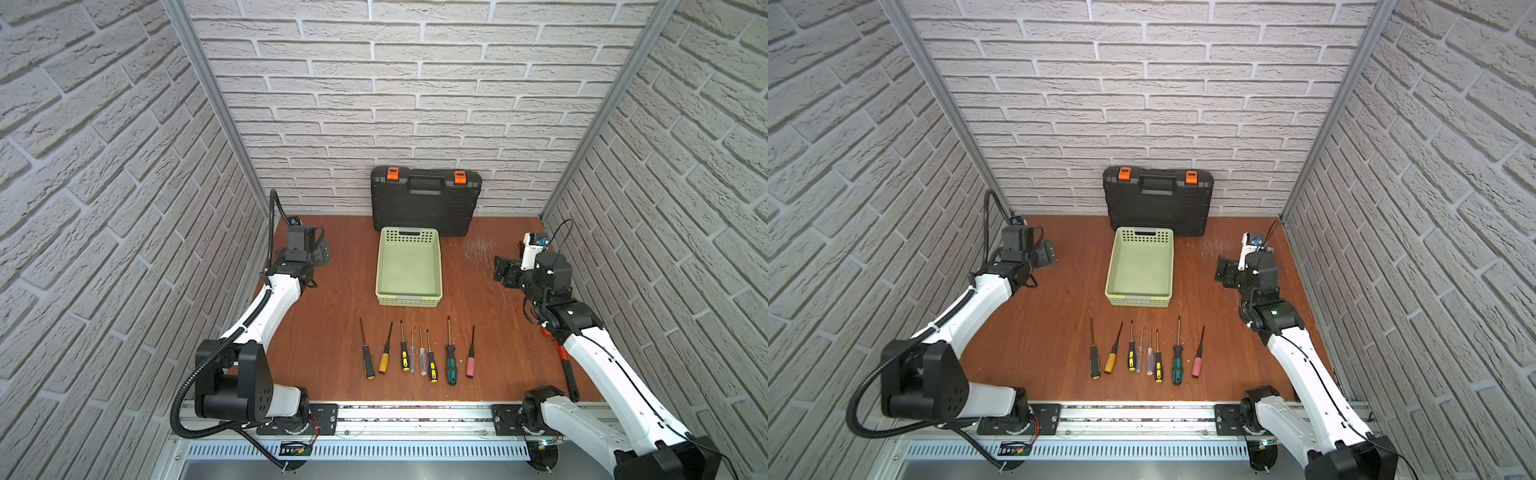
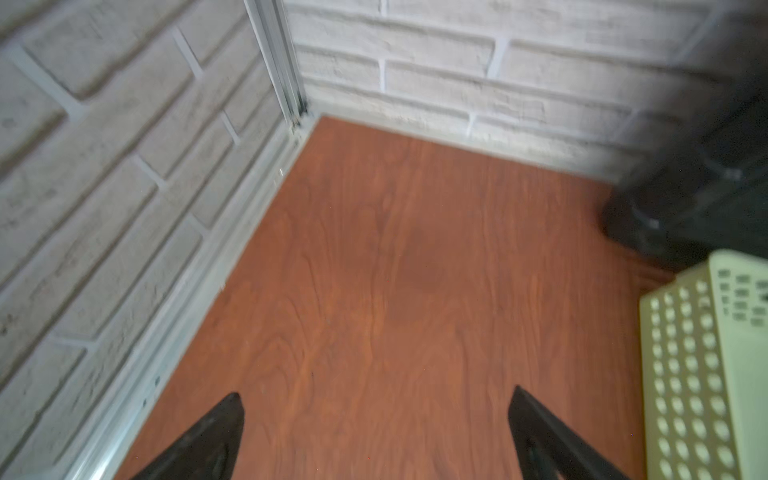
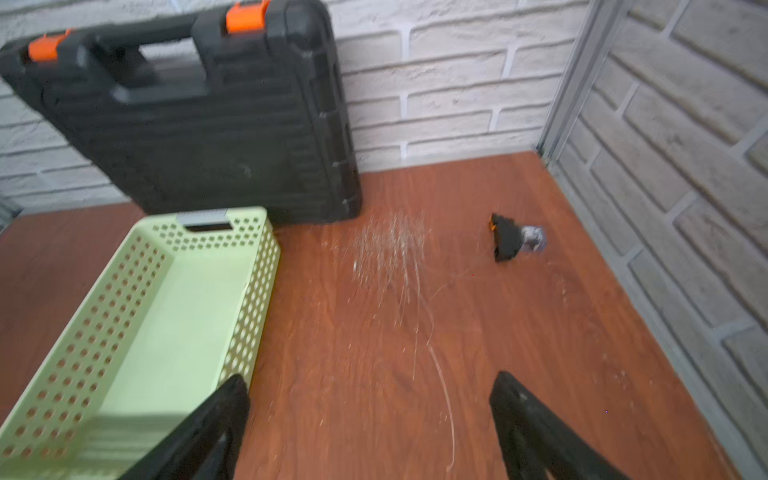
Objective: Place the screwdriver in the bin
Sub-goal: 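Move the right gripper down over the pink-handled screwdriver while the left arm lifts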
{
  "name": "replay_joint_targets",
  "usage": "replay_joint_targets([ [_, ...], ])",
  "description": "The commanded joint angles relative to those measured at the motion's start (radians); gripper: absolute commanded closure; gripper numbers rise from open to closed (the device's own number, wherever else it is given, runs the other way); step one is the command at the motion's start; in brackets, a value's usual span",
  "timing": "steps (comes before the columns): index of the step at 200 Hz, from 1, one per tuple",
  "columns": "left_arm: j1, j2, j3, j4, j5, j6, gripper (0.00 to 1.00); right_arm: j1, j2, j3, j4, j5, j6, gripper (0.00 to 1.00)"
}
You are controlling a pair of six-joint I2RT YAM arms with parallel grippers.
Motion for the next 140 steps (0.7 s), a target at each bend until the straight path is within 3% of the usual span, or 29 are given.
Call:
replay_joint_targets([
  [1, -0.007, -0.05, 0.021, -0.235, 0.001, -0.102, 0.02, 0.131, -0.044, 0.048, -0.314, 0.01, 0.105, 0.11],
  [50, -0.049, -0.118, -0.047, -0.296, 0.051, -0.142, 0.02, 0.51, -0.034, 0.104, -0.681, 0.167, 0.434, 0.17],
  [81, -0.049, -0.142, -0.075, -0.281, 0.088, -0.151, 0.02, 0.673, 0.029, 0.065, -0.815, 0.14, 0.588, 0.2],
  [112, -0.049, -0.158, -0.076, -0.276, 0.105, -0.146, 0.02, 0.721, 0.039, -0.019, -0.763, 0.064, 0.706, 0.22],
  [140, -0.049, -0.17, -0.091, -0.268, 0.105, -0.144, 0.02, 0.711, 0.121, -0.019, -0.74, 0.125, 0.684, 0.25],
])
